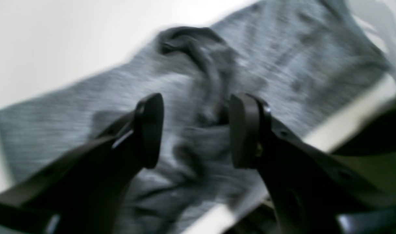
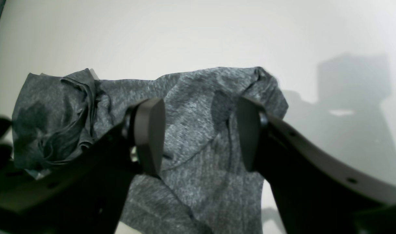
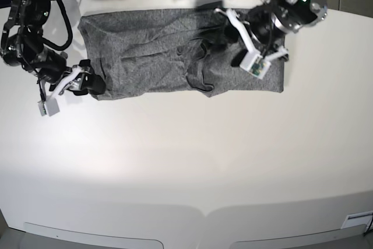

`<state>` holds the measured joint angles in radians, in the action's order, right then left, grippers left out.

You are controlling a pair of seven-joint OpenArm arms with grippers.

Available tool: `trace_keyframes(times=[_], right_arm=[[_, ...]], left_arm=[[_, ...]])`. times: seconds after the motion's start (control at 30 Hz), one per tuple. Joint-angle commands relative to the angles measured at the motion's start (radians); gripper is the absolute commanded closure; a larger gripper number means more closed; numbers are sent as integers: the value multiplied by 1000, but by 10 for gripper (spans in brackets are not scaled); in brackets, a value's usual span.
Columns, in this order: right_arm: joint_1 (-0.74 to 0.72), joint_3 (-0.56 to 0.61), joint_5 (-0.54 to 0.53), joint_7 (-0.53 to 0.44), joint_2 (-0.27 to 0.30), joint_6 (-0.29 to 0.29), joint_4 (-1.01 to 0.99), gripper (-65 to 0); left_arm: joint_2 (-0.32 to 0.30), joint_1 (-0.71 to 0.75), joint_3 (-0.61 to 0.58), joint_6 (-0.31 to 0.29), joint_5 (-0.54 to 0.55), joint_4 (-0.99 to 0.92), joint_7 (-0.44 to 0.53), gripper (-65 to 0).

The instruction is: Fold the T-shirt properly

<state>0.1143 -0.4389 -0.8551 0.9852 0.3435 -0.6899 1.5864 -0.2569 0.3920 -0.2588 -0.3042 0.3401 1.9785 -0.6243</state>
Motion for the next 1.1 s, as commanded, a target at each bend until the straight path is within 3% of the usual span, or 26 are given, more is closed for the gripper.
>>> trace_keyframes(times=[0.0, 0.43, 0.67, 0.9, 0.97, 1.03, 1.07], right_arm=[[-14, -7, -16, -16, 16, -8, 16, -351], [-14, -7, -16, 10, 16, -8, 16, -351], [-14, -7, -16, 10, 16, -8, 16, -351], [-14, -7, -16, 11, 16, -8, 16, -351], [-14, -7, -16, 15, 16, -8, 16, -351], [-14, -7, -16, 16, 16, -8, 16, -351], [-14, -7, -16, 18, 16, -8, 16, -351]], left_arm=[[-5, 12, 2, -7, -6, 8, 50, -315], [-4, 38, 1, -11, -34, -135, 162, -313], [-4, 37, -47, -18, -27, -135, 161, -193], [-4, 37, -71, -18, -26, -135, 154, -184], [-4, 37, -71, -18, -26, -135, 154, -128], [-4, 38, -71, -18, -26, -135, 153, -4], [-4, 38, -71, -18, -26, -135, 153, 0]])
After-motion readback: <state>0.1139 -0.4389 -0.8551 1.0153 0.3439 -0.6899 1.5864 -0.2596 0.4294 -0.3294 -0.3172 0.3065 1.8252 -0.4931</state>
